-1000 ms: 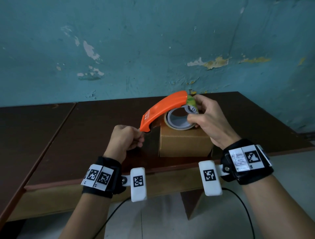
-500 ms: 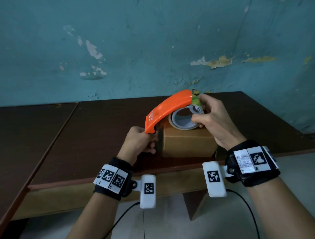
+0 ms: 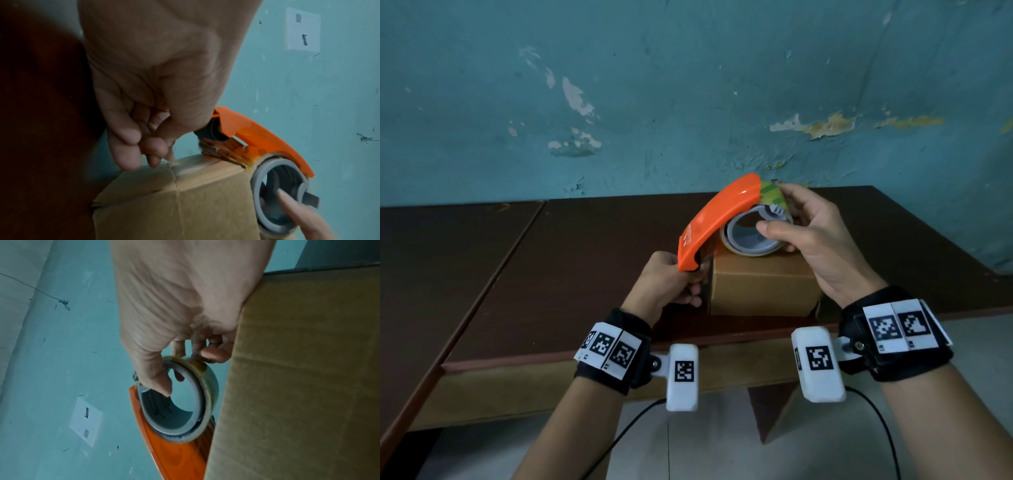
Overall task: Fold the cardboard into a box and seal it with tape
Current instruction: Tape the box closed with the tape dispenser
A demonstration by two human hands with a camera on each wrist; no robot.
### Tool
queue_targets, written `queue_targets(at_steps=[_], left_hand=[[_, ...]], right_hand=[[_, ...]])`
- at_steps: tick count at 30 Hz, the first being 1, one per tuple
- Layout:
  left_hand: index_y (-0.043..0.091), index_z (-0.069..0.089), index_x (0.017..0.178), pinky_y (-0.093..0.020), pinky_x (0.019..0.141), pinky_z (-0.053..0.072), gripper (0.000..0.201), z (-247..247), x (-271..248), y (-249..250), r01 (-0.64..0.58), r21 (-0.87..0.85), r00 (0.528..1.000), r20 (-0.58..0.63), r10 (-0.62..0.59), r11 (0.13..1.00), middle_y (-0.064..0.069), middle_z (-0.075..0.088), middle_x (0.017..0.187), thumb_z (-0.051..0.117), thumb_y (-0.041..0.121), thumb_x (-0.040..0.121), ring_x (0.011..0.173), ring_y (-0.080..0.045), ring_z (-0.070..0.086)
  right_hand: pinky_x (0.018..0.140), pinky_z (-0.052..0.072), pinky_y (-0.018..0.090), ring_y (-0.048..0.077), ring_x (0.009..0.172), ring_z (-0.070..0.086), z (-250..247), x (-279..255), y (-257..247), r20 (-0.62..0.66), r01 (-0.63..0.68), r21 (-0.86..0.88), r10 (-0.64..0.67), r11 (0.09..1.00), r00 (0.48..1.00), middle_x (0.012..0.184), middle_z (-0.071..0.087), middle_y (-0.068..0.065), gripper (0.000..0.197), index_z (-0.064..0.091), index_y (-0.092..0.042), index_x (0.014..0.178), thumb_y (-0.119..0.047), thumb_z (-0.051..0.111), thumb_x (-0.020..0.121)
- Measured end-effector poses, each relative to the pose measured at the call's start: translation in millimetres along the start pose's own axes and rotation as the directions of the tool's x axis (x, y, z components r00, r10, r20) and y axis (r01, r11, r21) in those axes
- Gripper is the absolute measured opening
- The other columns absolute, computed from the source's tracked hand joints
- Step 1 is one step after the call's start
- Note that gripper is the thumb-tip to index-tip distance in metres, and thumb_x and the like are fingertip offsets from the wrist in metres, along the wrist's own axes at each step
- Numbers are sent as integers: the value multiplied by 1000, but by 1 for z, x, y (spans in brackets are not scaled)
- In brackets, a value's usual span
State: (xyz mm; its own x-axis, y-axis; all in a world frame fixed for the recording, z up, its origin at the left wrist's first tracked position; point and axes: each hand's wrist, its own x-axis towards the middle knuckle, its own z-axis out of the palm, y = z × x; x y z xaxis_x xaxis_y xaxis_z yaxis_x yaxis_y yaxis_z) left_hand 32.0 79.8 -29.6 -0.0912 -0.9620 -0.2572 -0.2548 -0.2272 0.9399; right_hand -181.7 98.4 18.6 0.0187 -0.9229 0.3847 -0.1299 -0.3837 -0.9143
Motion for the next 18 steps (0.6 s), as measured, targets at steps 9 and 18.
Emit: queue_targets(at_steps=[9,18], left_hand=[[5,65,75,-16,43,50,22,1,0,-1,-10,-17,1000,8,10,1000,-3,63,53,66,6,97,43,-14,64],[4,67,81,-18,47,52,22,-5,2,-1,47,-99,999,-7,-48,994,-2,60,53,62,13,101,48,-16,67]], right_hand=[[99,55,35,16,110,69,0,2,1,29,22,4,-22,1000,999,116,73,5,41,65,-8,125,-5,76,86],[89,54,34,20,96,66,-2,1,5,16,-17,103,16,995,1000,101,69,10,34,62,-2,110,-10,75,79]])
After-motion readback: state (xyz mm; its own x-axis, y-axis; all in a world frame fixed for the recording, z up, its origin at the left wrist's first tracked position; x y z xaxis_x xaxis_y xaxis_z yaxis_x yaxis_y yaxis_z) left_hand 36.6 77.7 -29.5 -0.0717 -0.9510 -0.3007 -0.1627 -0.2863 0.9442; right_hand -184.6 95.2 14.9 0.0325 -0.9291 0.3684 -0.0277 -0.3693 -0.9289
